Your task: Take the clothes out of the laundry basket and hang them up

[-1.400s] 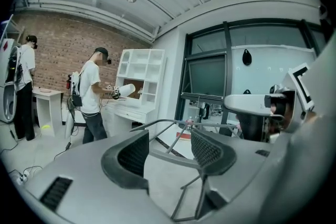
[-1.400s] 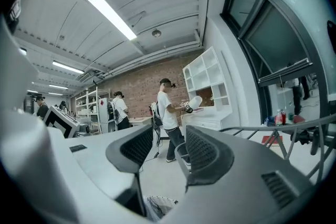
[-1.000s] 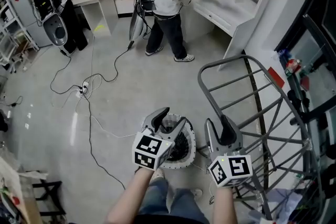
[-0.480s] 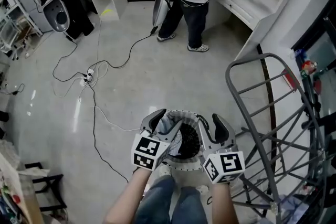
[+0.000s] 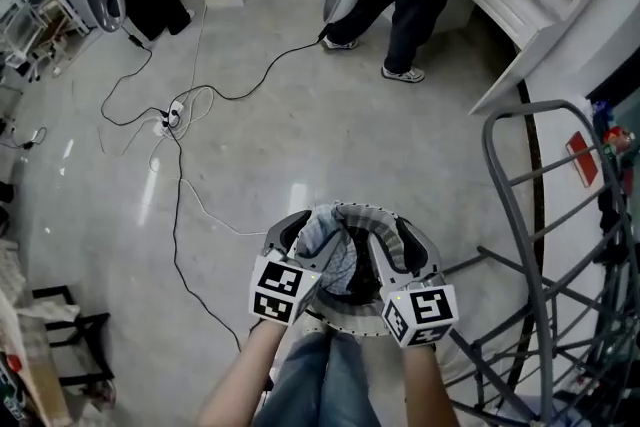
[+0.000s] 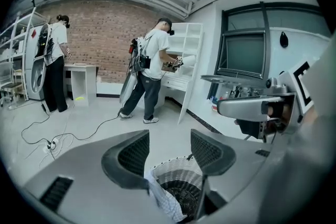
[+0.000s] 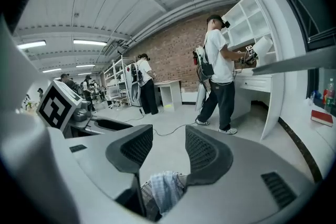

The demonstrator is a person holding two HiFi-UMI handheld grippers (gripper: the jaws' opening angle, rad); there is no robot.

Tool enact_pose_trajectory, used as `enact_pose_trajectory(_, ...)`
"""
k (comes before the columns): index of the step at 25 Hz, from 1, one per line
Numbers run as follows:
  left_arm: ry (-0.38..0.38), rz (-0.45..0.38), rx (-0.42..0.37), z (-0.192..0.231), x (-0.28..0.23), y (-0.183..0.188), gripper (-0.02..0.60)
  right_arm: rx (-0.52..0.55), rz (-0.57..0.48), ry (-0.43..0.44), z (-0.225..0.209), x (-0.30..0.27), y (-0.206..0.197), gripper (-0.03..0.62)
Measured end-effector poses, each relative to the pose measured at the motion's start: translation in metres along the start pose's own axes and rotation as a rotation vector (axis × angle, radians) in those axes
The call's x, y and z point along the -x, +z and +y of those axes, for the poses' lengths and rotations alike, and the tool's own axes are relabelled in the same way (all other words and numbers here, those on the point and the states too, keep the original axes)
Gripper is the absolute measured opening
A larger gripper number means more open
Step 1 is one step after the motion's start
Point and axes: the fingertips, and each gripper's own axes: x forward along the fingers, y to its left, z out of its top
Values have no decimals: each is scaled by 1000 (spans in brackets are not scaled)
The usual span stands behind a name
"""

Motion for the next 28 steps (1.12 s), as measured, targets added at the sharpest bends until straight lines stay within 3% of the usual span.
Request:
enact_pose_trajectory(7, 56, 65, 50, 36, -48, -87, 259, 20, 99, 57, -13, -63, -93, 195)
enact_pose_trajectory(16, 92, 124, 56, 82, -112, -186, 259, 46, 195, 113, -18, -150, -216, 195)
enact_pose_trajectory(28, 112, 148, 39, 103, -155, -259, 259, 97, 304, 196, -10, -241, -335, 186)
